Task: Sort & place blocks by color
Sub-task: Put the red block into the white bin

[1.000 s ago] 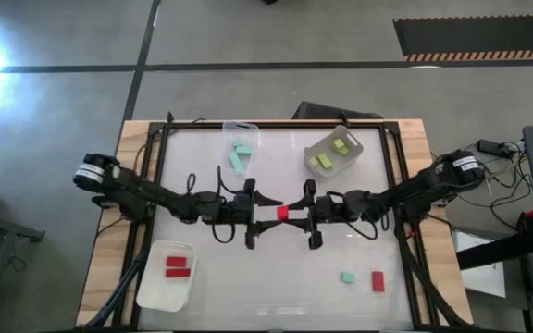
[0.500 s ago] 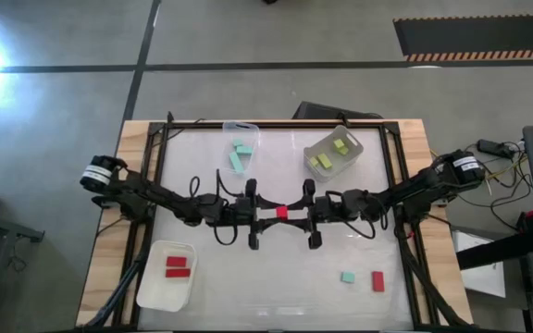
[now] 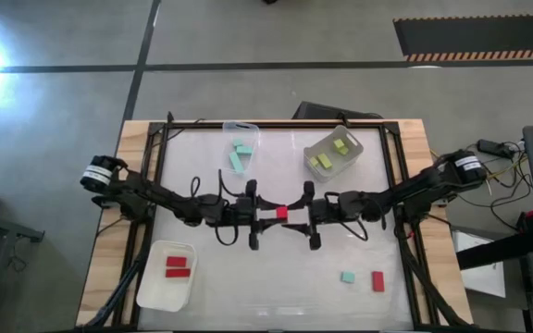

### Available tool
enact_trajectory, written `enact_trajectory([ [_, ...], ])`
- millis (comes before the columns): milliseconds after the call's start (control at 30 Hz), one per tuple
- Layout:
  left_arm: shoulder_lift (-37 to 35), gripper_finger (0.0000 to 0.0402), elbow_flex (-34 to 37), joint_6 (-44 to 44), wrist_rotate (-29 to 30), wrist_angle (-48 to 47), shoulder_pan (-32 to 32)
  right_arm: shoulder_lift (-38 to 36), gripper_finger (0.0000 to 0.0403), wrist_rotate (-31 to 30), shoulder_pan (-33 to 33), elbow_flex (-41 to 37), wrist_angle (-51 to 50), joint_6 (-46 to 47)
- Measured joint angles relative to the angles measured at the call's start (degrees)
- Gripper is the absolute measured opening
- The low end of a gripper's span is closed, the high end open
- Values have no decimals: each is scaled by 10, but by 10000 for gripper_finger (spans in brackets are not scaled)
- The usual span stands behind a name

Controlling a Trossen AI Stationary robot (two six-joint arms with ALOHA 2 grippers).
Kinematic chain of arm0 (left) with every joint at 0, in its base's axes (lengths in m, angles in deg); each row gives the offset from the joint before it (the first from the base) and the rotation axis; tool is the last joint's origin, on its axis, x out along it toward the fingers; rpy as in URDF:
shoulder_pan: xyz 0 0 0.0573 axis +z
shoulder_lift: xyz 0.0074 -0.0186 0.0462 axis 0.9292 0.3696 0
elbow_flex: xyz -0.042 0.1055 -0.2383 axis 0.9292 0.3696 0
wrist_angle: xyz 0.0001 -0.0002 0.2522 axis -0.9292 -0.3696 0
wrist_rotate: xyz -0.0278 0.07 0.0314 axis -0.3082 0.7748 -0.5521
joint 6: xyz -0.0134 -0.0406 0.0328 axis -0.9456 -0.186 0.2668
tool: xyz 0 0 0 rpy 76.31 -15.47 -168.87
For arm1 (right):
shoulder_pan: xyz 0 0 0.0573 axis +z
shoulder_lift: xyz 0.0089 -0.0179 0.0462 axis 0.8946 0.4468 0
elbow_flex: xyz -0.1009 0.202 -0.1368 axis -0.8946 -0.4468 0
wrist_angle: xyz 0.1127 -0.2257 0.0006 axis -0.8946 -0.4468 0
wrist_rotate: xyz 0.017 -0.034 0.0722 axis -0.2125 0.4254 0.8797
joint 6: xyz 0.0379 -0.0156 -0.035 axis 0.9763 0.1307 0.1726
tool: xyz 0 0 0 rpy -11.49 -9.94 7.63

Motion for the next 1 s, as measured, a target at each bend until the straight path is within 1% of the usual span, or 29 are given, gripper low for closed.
enact_trajectory([
  [167, -3, 115, 1, -20, 5, -51, 0, -30, 236, 0, 0, 1, -72, 0],
  [233, -11, 115, 0, -42, 22, -89, 0, -53, 247, -1, 0, 1, -110, 0],
  [333, -30, 115, -8, -92, 35, -184, 0, -92, 258, -18, 0, 1, -179, 4],
  [433, -52, 115, -26, -147, 37, -304, -2, -130, 263, -56, 0, 0, -247, 11],
  [500, -69, 115, -49, -187, 37, -401, -4, -152, 264, -81, 0, -1, -286, 13],
  [567, -83, 115, -78, -234, 46, -522, -10, -166, 263, -101, 0, -2, -294, 13],
  [633, -92, 115, -114, -301, 48, -673, -16, -176, 259, -111, 0, -6, -300, 12],
  [733, -103, 115, -181, -431, 38, -913, -31, -181, 251, -111, 0, -7, -303, 11],
  [800, -104, 115, -225, -528, 4, -1063, -44, -179, 246, -111, 0, -7, -303, 5],
  [867, -99, 115, -255, -608, -40, -1187, -59, -172, 242, -111, 0, -7, -297, 1],
  [1000, -96, 115, -280, -693, -105, -1309, -96, -156, 240, -112, 0, -7, -281, 0],
])
